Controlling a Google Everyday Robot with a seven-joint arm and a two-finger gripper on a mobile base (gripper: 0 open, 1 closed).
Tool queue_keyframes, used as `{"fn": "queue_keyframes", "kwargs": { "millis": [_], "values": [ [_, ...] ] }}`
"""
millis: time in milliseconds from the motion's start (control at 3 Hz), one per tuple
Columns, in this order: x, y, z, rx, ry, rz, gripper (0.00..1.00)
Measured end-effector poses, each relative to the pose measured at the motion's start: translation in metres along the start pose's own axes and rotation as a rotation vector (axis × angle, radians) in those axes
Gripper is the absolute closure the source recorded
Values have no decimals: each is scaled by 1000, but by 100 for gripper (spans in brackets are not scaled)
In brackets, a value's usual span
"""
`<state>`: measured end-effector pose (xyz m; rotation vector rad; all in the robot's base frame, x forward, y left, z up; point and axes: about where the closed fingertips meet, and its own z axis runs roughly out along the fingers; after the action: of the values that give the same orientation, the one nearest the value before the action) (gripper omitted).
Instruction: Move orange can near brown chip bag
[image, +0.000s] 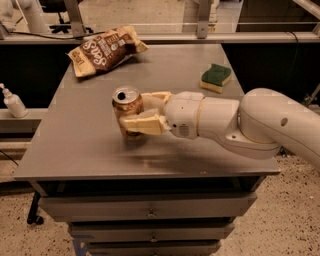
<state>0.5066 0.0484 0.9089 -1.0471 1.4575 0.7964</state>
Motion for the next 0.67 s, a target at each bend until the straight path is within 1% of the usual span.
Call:
{"fn": "queue_keyframes", "kwargs": {
  "millis": [333,667],
  "values": [
    [-10,-30,5,52,-1,-46,100],
    [-31,-76,10,109,2,-98,100]
  ]
}}
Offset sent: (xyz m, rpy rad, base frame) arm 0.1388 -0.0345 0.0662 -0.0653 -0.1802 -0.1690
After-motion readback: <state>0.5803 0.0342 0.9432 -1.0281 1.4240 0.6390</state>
